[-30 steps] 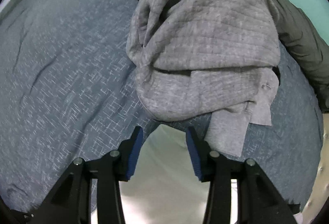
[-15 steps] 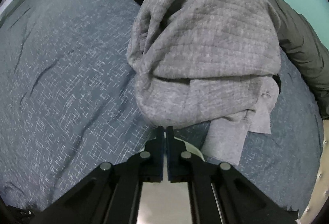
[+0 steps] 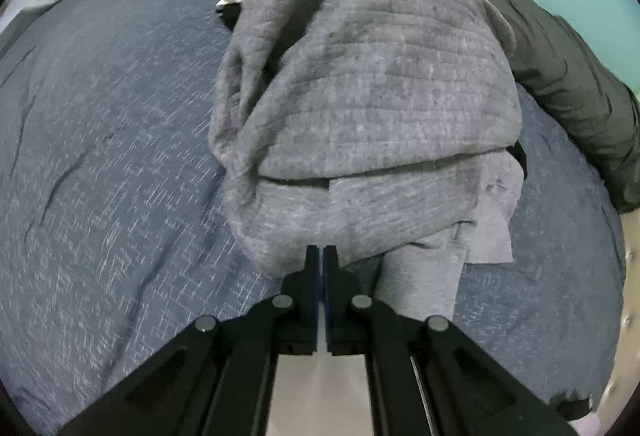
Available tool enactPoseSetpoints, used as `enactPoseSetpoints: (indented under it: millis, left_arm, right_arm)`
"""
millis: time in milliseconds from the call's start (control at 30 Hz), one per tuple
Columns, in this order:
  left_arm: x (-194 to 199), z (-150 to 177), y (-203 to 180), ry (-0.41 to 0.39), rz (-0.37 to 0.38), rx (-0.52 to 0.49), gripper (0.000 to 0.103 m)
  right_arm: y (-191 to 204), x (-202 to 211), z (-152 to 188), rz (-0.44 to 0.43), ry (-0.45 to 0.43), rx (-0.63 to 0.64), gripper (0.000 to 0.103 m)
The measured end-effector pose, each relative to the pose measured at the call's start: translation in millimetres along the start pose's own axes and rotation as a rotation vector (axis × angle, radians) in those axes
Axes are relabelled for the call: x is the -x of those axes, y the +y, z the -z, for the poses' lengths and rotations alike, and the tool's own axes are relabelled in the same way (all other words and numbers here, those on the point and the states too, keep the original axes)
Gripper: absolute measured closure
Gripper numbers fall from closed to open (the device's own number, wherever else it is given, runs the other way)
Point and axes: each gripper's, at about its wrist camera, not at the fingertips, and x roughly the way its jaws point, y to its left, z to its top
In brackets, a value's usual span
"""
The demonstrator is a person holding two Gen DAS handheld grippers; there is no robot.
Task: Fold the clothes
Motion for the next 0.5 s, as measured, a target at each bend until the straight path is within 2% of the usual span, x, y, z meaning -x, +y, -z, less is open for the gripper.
enactPoseSetpoints:
  millis: [200, 367, 433, 467, 500]
  left_arm:
    - [4.1, 1.3, 1.0, -0.011, 0.001, 0.028, 0.073]
    - [8.2, 1.4, 2.3, -0.030, 0.016, 0.074, 0.073]
    - [8.5, 2.4, -1.0, -0.035, 0.027, 0.084, 0.069]
    - [8.3, 3.0, -2.8, -0.036, 0.033, 0.089, 0.063]
    - [8.0, 3.8, -4.7, -0.038, 0.036, 0.095, 0.062]
  right_arm:
    - [-28.4, 27.9, 3.1, -0.044, -0.129, -0.120, 0.101]
    - [-51.9, 55.0, 11.8, -0.075, -0.183, -0.214, 0.101]
    - [-66.0, 65.2, 24.8, -0.090, -0.188, -0.246, 0.100]
    - [-74.2, 71.4, 36.3, -0.107, -0.188, -0.264, 0.099]
    - [-79.7, 78.9, 48.7, -0.116, -0.186, -0.279, 0.096]
